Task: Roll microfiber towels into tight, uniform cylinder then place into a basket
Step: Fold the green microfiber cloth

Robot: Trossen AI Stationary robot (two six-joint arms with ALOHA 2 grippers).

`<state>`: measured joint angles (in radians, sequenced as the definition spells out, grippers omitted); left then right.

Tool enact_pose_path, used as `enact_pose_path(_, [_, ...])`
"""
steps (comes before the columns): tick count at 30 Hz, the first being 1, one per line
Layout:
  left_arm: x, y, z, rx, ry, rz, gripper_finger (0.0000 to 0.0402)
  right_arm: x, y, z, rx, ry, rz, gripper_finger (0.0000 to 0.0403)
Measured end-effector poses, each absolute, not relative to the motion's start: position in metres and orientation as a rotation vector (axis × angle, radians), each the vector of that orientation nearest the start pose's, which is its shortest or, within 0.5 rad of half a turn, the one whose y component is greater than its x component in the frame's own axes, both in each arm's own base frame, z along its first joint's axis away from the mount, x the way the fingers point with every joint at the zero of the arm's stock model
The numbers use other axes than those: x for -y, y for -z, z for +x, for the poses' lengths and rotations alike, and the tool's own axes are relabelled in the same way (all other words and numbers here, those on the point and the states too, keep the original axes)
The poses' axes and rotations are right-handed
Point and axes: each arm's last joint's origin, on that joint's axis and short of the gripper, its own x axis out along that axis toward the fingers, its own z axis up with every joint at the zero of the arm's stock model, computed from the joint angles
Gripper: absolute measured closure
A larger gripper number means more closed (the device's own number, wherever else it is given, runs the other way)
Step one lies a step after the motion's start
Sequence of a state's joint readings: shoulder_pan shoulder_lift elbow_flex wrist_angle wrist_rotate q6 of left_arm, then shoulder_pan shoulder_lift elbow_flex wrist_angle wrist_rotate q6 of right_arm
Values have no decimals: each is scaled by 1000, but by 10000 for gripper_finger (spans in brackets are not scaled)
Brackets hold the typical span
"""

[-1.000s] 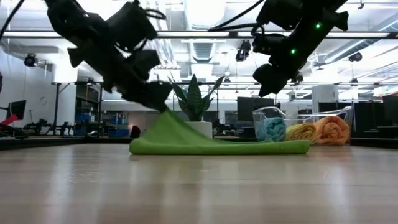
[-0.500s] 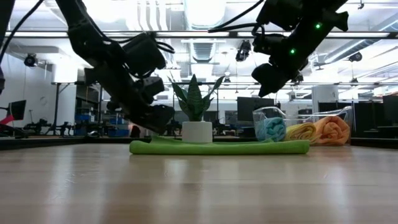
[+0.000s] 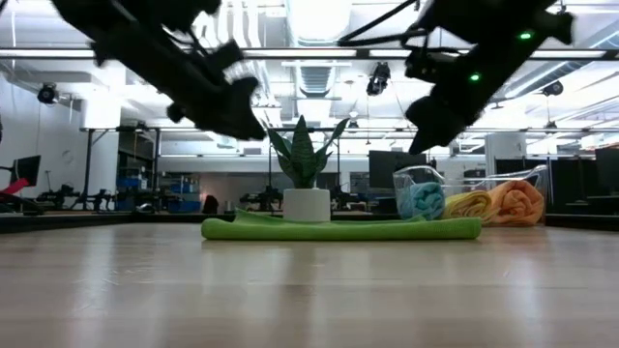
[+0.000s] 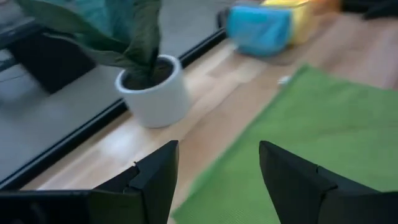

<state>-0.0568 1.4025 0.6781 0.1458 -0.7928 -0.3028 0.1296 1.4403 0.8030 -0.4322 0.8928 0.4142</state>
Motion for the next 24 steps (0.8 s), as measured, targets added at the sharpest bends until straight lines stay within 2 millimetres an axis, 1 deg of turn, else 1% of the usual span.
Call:
enact_pose_path(2, [5, -203, 264, -406, -730, -51, 194, -21, -188, 254, -759, 859, -163, 261])
enact_pose_path(5, [15, -200, 254, -431, -586, -93, 194, -32, -182, 244, -714, 884, -184, 264])
enact_pose_path(8, [21, -189, 250, -517, -362, -140, 194, -37, -181, 237, -697, 876, -198, 264])
enact_pose_path(11, [27, -176, 253, -598, -202, -50, 203, -39, -184, 235, -709, 819, -154, 267])
enact_pose_path(13, [28, -167, 255, -635, -186, 18, 224, -41, -185, 236, -752, 710, -108, 276])
enact_pose_path(15, [28, -163, 262, -646, -184, 54, 262, -43, -182, 238, -789, 604, -69, 293])
enact_pose_path(19, [28, -153, 273, -699, -153, 125, 374, -46, -170, 243, -849, 413, -40, 352])
enact_pose_path(20, [28, -153, 275, -703, -144, 126, 387, -46, -167, 245, -853, 365, -28, 370])
enact_pose_path(21, [29, -153, 277, -705, -138, 126, 390, -46, -164, 247, -858, 326, -15, 382])
enact_pose_path(23, [29, -156, 282, -685, -138, 126, 395, -44, -158, 247, -885, 301, 1, 390])
enact_pose_path(24, [29, -156, 282, -693, -137, 127, 398, -41, -156, 248, -890, 306, 9, 392])
